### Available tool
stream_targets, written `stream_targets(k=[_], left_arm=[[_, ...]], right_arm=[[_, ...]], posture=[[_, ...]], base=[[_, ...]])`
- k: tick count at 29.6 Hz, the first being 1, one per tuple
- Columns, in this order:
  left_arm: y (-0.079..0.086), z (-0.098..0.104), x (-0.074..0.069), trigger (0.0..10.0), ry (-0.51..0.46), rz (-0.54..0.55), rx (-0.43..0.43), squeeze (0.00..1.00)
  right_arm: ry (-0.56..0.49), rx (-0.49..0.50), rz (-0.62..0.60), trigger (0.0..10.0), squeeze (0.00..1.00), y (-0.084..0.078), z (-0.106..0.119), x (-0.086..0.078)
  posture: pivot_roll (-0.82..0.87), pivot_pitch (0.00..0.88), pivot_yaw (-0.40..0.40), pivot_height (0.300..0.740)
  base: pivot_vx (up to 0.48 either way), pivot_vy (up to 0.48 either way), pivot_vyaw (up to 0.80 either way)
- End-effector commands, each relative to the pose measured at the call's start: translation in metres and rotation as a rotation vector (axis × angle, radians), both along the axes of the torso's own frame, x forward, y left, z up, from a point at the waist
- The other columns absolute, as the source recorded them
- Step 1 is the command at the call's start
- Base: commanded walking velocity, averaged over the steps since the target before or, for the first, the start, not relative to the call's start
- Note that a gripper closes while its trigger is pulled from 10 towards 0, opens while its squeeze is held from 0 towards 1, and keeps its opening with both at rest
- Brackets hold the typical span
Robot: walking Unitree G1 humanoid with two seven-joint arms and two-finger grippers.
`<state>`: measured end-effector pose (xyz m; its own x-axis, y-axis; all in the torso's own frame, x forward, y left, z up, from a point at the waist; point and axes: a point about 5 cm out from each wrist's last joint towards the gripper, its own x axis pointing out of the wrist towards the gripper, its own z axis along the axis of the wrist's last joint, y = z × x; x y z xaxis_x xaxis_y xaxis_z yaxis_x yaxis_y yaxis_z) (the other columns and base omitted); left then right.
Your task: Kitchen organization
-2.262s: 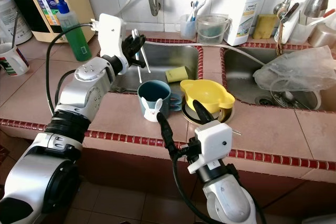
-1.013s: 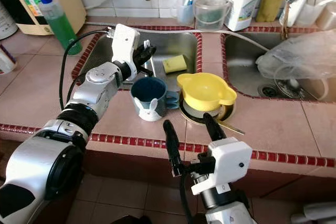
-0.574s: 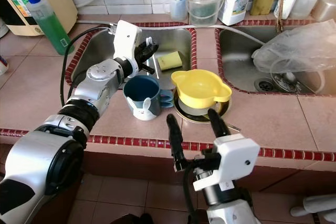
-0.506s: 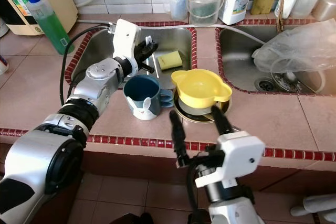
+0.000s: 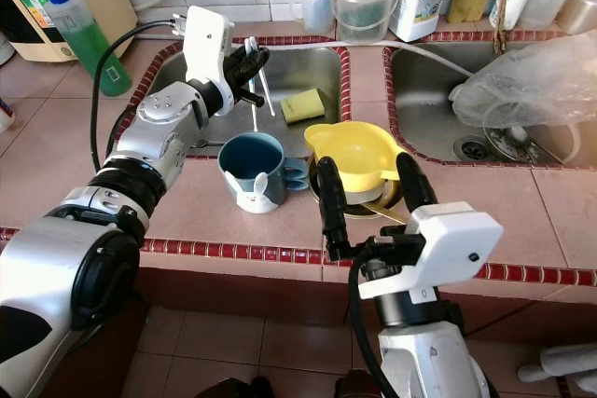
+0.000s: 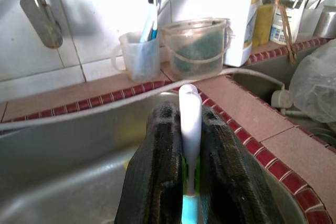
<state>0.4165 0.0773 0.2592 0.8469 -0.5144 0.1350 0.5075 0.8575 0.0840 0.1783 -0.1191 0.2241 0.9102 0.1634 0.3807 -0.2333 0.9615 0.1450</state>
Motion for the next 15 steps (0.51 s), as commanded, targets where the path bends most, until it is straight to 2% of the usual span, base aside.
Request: stream_targets(k=[1, 9, 15], left_arm=[[0.004, 0.006, 0.001, 10.0, -0.02, -0.003, 0.016, 0.0], [0.004, 0.009, 0.001, 10.0, -0.025, -0.007, 0.012, 0.0], [0.004, 0.009, 0.001, 10.0, -0.025, -0.009, 0.008, 0.0]], right_arm=[[-0.009, 0.021, 0.005, 10.0, 0.0, 0.0, 0.005, -0.004], [0.059, 0.049, 0.062, 10.0, 0.0, 0.007, 0.0, -0.015], [0.104, 0.044, 0.074, 10.0, 0.0, 0.006, -0.004, -0.021]], posture=[[-0.35, 0.182, 0.134, 0.711], [-0.37, 0.199, 0.128, 0.711], [-0.38, 0.205, 0.127, 0.711]], base=[[0.0, 0.0, 0.0], [0.0, 0.0, 0.0], [0.0, 0.0, 0.0]])
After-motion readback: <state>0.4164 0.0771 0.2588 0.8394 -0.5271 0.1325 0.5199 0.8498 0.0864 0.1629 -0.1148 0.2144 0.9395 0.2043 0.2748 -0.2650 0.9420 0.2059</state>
